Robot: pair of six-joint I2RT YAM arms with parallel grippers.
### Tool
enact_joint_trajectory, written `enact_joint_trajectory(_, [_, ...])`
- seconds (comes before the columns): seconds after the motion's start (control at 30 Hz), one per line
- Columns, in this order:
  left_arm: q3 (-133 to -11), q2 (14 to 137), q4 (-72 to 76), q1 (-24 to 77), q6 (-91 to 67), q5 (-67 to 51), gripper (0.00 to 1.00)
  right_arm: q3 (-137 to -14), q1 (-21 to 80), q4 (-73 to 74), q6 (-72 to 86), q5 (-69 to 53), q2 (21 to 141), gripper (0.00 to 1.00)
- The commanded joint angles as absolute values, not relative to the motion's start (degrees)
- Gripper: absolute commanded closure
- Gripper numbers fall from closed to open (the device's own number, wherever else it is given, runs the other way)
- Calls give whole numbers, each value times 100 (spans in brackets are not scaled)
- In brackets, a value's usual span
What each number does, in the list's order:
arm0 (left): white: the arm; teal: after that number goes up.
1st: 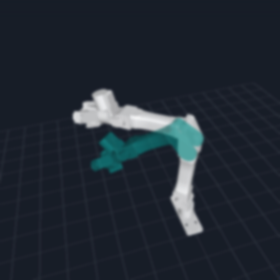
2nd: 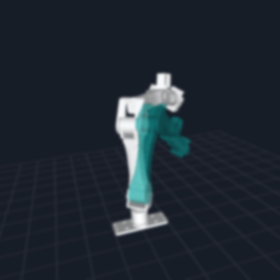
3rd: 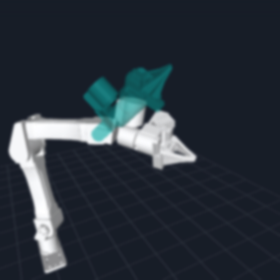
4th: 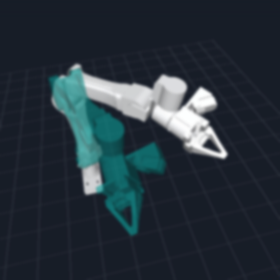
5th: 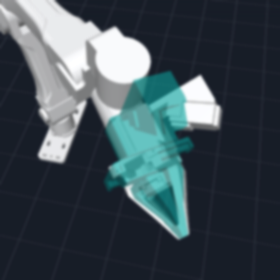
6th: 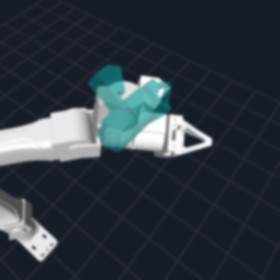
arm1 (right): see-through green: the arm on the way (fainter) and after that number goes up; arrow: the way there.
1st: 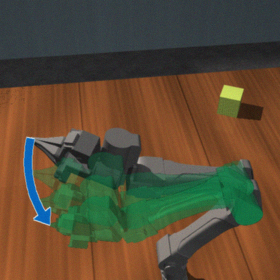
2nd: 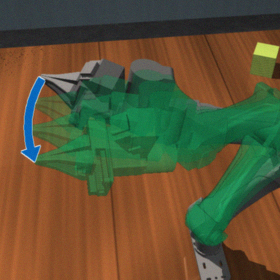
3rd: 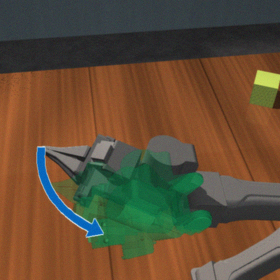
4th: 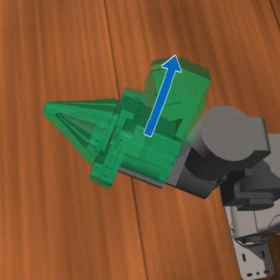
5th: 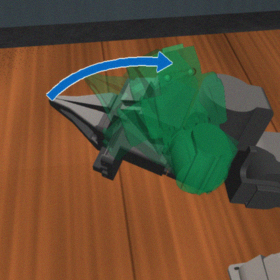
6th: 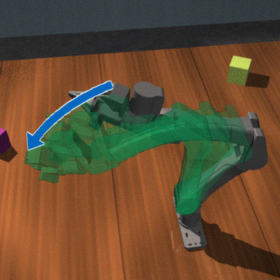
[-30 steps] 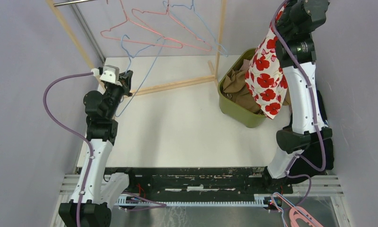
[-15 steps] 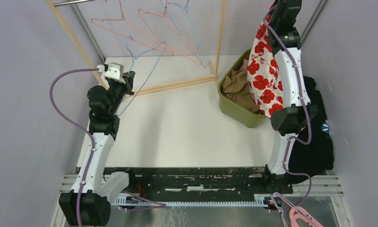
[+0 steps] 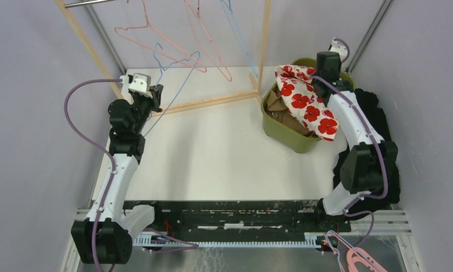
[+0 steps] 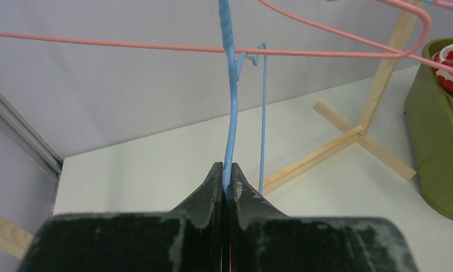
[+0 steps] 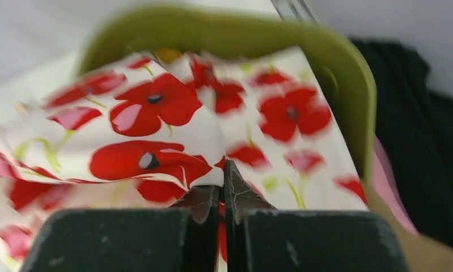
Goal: Remove the skirt from the hanger
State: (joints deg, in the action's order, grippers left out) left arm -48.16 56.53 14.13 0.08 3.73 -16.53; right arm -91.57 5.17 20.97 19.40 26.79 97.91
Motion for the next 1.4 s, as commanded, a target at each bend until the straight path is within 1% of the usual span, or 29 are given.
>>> enact_joint_trajectory(0.0, [-5001, 5935, 1813, 53, 885, -1466, 97, -7977, 542, 2313, 2534, 3235, 8383, 99])
enact_joint_trajectory(0.13, [-5227, 6334, 2025, 202, 991, -1248, 97, -7372, 543, 2787, 2788, 3286, 7903, 99])
enact_joint_trajectory(0.2, [-5267, 6481, 2141, 277, 951, -1246, 97, -7214, 544, 2981, 3039, 3147, 7914, 99])
enact_joint_trajectory(0.27, [-5276, 6554, 2189, 352, 940, -1248, 97, -7150, 539, 3113, 3373, 2850, 8168, 99])
enact_joint_trajectory(0.37, [-5245, 6519, 2189, 378, 889, -1251, 97, -7295, 567, 3080, 3811, 2404, 9005, 99])
enact_joint_trajectory(0.47, [-5314, 6483, 2068, 376, 872, -1242, 97, -7735, 592, 3154, 4246, 2013, 10001, 99])
enact_joint_trajectory(0.63, [-5513, 6546, 1901, 369, 788, -1256, 97, -8070, 760, 2839, 4644, 1444, 11408, 99])
enact_joint_trajectory(0.7, [-5577, 6559, 1806, 379, 848, -1211, 97, -8345, 834, 2894, 4613, 1273, 11775, 99])
enact_joint_trajectory(0.77, [-5614, 6536, 1750, 365, 918, -1156, 97, -8570, 865, 2973, 4418, 1063, 11831, 99])
enact_joint_trajectory(0.8, [-5629, 6512, 1723, 366, 949, -1112, 97, -8660, 882, 3028, 4267, 1019, 11754, 92])
enact_joint_trajectory(0.87, [-5590, 6433, 1714, 369, 962, -980, 97, -8831, 908, 3400, 3876, 1266, 11493, 57])
enact_joint_trajectory(0.9, [-5557, 6404, 1715, 368, 966, -936, 97, -8855, 908, 3500, 3702, 1368, 11313, 46])
enact_joint_trajectory(0.97, [-5472, 6332, 1727, 365, 975, -860, 97, -8797, 912, 3624, 3351, 1465, 10907, 28])
enact_joint_trajectory(1.03, [-5399, 6267, 1746, 367, 936, -743, 97, -8644, 914, 3647, 3020, 1396, 10445, 3])
enact_joint_trajectory(1.07, [-5388, 6247, 1737, 369, 926, -696, 97, -8571, 922, 3668, 2896, 1379, 10186, 0])
enact_joint_trajectory(1.1, [-5389, 6222, 1705, 366, 903, -668, 97, -8521, 941, 3682, 2753, 1372, 9943, 0])
enact_joint_trajectory(1.27, [-5483, 6129, 1526, 366, 585, -300, 97, -8489, 1072, 3831, 1950, 1365, 8905, 0])
enact_joint_trajectory(1.37, [-5506, 6135, 1468, 368, 451, -124, 97, -8619, 1113, 3818, 1560, 1527, 8621, 0])
